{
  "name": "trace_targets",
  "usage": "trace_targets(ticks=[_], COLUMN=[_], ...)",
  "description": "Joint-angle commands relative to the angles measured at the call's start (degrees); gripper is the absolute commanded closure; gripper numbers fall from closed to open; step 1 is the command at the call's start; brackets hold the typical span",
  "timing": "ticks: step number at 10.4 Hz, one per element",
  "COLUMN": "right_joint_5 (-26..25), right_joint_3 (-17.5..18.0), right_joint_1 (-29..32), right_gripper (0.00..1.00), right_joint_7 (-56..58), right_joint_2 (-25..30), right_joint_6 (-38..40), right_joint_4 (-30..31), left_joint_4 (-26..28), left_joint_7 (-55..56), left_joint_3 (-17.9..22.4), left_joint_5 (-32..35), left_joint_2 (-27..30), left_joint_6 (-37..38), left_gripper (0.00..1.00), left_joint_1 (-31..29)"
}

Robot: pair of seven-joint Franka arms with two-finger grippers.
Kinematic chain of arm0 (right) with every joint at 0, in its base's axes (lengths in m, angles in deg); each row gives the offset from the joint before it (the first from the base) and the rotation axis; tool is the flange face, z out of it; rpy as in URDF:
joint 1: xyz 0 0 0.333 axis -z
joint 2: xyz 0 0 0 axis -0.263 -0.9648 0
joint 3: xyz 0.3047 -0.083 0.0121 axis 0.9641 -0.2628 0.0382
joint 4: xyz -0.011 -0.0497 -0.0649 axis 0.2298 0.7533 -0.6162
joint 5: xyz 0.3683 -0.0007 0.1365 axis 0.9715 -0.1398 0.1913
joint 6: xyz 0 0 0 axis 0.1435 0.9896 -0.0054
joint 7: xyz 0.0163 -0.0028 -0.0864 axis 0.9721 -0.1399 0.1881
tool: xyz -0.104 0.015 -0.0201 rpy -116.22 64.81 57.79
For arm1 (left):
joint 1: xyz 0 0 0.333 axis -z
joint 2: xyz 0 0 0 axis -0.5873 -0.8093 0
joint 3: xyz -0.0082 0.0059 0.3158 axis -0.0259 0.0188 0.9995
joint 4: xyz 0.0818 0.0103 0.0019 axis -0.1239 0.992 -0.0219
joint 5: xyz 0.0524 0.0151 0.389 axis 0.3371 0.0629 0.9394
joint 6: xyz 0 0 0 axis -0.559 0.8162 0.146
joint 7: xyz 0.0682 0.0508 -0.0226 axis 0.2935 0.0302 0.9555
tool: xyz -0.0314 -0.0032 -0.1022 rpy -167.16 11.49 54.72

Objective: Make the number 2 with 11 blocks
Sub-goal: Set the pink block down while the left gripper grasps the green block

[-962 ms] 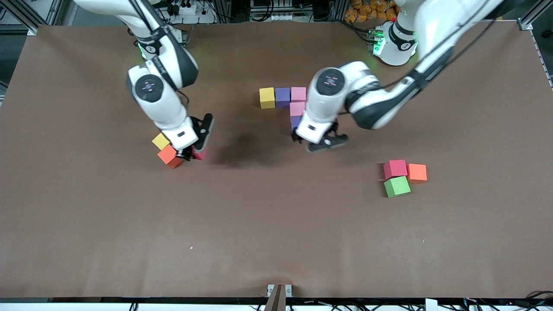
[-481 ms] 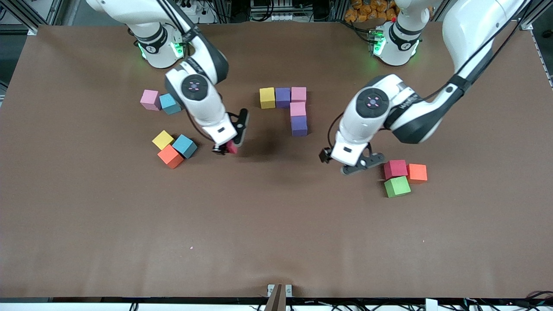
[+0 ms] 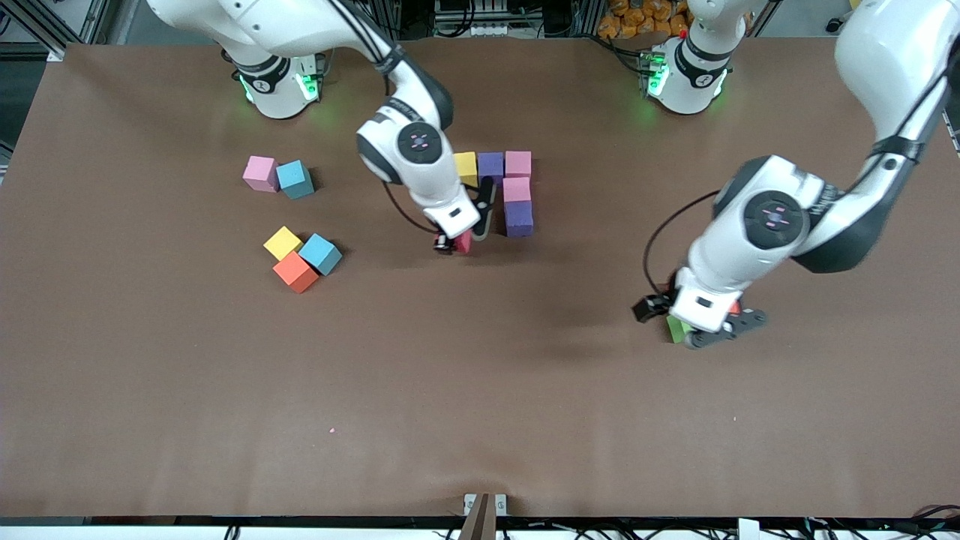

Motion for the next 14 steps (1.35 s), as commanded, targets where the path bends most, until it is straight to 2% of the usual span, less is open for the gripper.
trace_targets(ticks=[1,3,6,9,14], right_joint_5=[-1.00,-0.91,-0.82,-0.82,-0.82], right_joint_3=[-1.40,-3.15,-3.42,-3.42,-3.42], right_joint_1=[-2.81,-5.96,-7.73,-8.53,-9.23], right_gripper=[0.73,0.74,0.75,0.75,0.75], right_joint_7=[-1.57,-1.74,-3.58,-5.00,-6.14], right_joint_2=[-4.01,-5.42,-6.65,-7.70,-8.23], right_joint_6=[0.44,0.52,0.43,0.43,0.35], right_joint_4=[-3.70,-4.57,-5.01,-5.81,-6.33], left_joint_4=[-0.89,-1.24,-1.33,-1.33,-1.33], left_joint_7=[-7.53,-15.53,-22.68,-23.13,-22.34], left_joint_3=[2.86,5.41,9.55,11.05,19.39], left_joint_5=[1.44,1.35,1.26,1.18,1.09], left_joint_2=[-0.13,-0.92,-2.41,-4.26,-5.49], left_joint_6=[0.93,0.93,-0.99,-4.33,-8.64], left_gripper=[0.00,0.00,0.00,0.00,0.00], left_joint_1=[0.15,0.15,0.68,1.73,9.20])
